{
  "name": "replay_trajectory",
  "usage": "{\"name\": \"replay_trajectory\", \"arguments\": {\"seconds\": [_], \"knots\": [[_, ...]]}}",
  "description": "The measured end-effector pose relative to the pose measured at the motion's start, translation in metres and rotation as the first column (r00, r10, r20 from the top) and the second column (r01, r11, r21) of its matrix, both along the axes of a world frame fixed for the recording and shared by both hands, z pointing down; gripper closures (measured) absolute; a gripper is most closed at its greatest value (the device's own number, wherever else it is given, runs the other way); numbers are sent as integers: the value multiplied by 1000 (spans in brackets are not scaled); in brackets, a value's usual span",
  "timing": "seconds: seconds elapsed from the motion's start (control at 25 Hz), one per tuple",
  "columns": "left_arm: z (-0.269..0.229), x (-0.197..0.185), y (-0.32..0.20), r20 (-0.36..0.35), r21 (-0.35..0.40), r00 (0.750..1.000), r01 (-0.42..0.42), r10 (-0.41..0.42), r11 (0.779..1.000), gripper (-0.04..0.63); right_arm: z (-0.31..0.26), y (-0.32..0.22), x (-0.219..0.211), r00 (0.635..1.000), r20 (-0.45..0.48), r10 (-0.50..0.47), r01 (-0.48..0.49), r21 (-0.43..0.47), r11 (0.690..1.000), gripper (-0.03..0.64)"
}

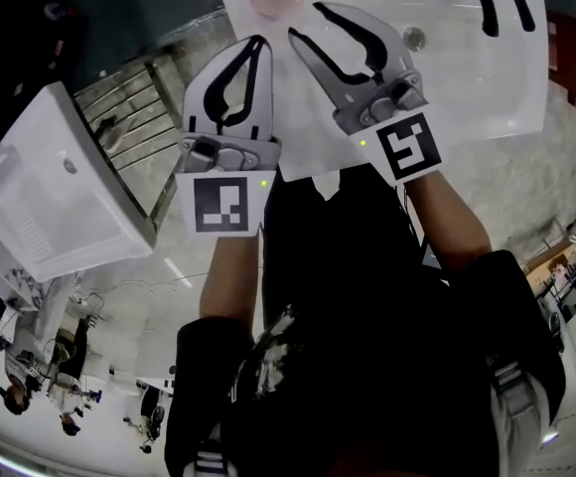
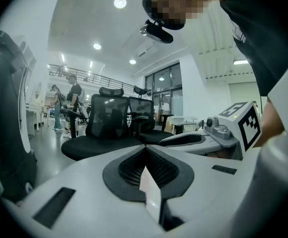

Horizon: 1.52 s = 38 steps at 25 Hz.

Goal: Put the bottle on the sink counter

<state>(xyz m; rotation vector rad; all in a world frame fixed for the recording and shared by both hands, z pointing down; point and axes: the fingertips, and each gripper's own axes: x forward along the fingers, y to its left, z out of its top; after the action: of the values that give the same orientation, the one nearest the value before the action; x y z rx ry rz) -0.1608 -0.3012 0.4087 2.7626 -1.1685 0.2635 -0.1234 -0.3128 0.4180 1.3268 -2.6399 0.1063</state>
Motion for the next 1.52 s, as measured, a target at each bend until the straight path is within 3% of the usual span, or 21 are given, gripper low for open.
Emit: {"name": "replay_trajectory", "arguments": {"seconds": [0.12, 0.32, 0.48, 0.68, 1.16, 1.52], "knots": [[-17, 4, 12, 2, 25, 999, 34, -34, 999, 581, -20, 16, 0, 998, 21, -54, 53, 18, 998, 512], [-46, 19, 43, -13, 48, 996, 84, -84, 995, 581, -52, 53, 11, 992, 56, -114, 112, 34, 993, 620], [-67, 40, 72, -20, 47, 994, 110, -109, 993, 581, -79, 85, 25, 977, 139, -160, 158, 27, 987, 620], [-102, 67, 96, -105, 50, 982, 162, -156, 985, 581, -102, 120, 47, 968, 109, -226, 224, 36, 974, 621], [-140, 126, 151, -32, 136, 982, 187, -185, 973, 581, -149, 159, 152, 983, 127, -135, 125, 83, 989, 623], [-146, 152, 181, -30, 161, 977, 214, -212, 964, 581, -158, 186, 158, 969, 123, -212, 194, 144, 970, 623]]}}
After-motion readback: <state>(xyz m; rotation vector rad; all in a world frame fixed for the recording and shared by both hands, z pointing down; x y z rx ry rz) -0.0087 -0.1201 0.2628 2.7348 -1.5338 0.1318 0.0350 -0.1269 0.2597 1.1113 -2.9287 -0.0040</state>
